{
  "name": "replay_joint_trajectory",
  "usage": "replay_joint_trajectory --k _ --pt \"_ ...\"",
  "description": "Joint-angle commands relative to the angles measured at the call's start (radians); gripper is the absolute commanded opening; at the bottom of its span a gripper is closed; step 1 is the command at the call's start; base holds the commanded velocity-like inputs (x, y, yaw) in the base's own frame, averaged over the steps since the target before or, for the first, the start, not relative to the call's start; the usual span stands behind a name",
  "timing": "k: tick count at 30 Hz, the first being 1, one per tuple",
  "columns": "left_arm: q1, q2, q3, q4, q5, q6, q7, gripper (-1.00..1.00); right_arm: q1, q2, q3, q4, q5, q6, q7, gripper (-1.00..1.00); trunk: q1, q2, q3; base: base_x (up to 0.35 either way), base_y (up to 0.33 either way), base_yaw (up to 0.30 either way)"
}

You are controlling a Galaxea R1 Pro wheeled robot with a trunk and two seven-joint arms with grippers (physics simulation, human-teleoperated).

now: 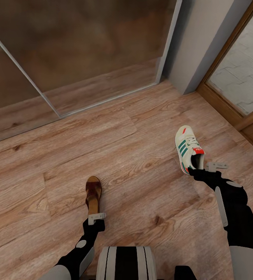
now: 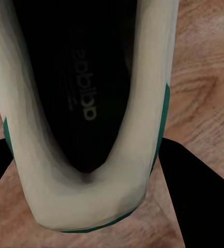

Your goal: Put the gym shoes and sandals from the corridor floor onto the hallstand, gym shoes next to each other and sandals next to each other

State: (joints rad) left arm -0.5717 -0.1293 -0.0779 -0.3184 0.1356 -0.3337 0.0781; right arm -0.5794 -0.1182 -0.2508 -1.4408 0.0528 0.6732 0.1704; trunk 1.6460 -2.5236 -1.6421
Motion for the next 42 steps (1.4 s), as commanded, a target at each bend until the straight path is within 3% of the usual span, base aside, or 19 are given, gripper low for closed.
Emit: replay_joint_trajectory --k 1,7,15,19,25,26,30,32,36,39,42 --pt "0.000 0.000 -0.009 0.000 0.006 -0.002 0.006 -1.00 0.000 0.000 -0.001 -0.001 0.005 0.005 0.007 -1.00 0.000 0.000 0.000 0.000 0.000 0.000" --pt "0.000 0.000 -0.008 -0.001 0.006 -0.002 0.006 -1.00 0.000 0.000 0.000 -0.001 0.005 0.005 0.006 -1.00 -0.001 0.000 0.003 0.000 0.000 0.000" --pt "0.000 0.002 -0.004 -0.026 0.006 -0.002 0.009 -1.00 0.000 0.000 0.002 -0.001 0.006 0.005 0.006 -1.00 -0.004 0.002 0.034 0.000 0.000 0.000" --pt "0.000 0.002 -0.005 -0.169 0.004 0.009 0.012 -1.00 0.000 0.000 0.003 -0.001 0.006 -0.004 0.006 -1.00 -0.006 0.003 0.050 0.000 0.000 0.000" --pt "0.000 0.002 -0.006 -0.240 0.004 0.039 0.012 -1.00 0.000 0.000 0.003 -0.001 0.006 -0.006 0.006 -1.00 -0.009 0.004 0.073 0.000 0.000 0.000" --pt "0.000 0.002 -0.006 -0.309 0.004 0.044 0.012 -1.00 0.000 0.000 0.004 -0.001 0.006 -0.006 0.006 -1.00 -0.009 0.004 0.077 0.000 0.000 0.000" --pt "0.000 0.002 -0.006 -0.426 0.006 0.053 0.012 -1.00 0.000 0.000 0.005 -0.002 0.006 -0.006 0.006 -1.00 -0.011 0.005 0.092 0.000 0.000 0.000" --pt "0.000 0.001 -0.008 -0.489 0.008 0.095 0.011 -1.00 0.000 0.001 0.005 -0.003 0.006 -0.006 0.005 -1.00 -0.012 0.006 0.102 0.000 0.000 0.000" --pt "0.000 -0.001 -0.012 -0.509 0.006 0.129 0.011 -1.00 0.000 0.002 0.004 -0.001 0.006 -0.006 0.004 -1.00 -0.014 0.007 0.124 0.000 0.000 0.000" --pt "0.000 -0.001 -0.012 -0.513 0.003 0.256 0.010 -1.00 0.000 0.002 0.005 -0.001 0.006 -0.007 0.004 -1.00 -0.015 0.008 0.140 0.000 0.000 0.000" --pt "0.000 0.000 -0.012 -0.513 0.003 0.303 0.010 -1.00 0.000 0.002 0.005 -0.001 0.006 -0.007 0.003 -1.00 -0.016 0.008 0.157 0.000 0.000 0.000"
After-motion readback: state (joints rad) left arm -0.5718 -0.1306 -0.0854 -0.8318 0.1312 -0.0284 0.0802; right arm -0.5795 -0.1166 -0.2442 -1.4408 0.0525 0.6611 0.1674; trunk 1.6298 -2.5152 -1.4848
